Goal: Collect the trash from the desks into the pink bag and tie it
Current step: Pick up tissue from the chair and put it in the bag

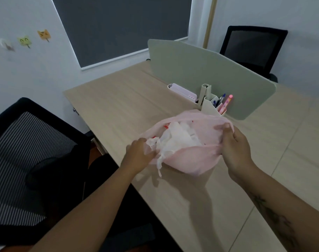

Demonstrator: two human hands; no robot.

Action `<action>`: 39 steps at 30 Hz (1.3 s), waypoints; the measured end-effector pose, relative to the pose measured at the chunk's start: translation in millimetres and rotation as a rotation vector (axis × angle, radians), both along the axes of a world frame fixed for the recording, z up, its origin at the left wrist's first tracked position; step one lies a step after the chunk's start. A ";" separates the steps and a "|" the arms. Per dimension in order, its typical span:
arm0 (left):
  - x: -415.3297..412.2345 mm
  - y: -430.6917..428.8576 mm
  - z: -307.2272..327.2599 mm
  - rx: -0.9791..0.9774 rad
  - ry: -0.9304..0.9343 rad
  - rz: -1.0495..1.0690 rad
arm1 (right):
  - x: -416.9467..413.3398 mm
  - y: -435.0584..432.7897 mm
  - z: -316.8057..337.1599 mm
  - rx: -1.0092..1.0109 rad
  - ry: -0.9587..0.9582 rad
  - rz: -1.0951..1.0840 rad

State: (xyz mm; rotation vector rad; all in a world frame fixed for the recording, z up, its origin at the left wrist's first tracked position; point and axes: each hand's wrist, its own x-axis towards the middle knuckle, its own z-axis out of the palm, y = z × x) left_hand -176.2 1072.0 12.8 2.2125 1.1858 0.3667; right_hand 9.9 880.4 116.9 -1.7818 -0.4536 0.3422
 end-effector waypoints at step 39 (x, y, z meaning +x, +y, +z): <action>15.8 44.1 0.9 0.012 0.072 0.151 | 46.4 -20.5 13.4 -0.585 -0.603 0.102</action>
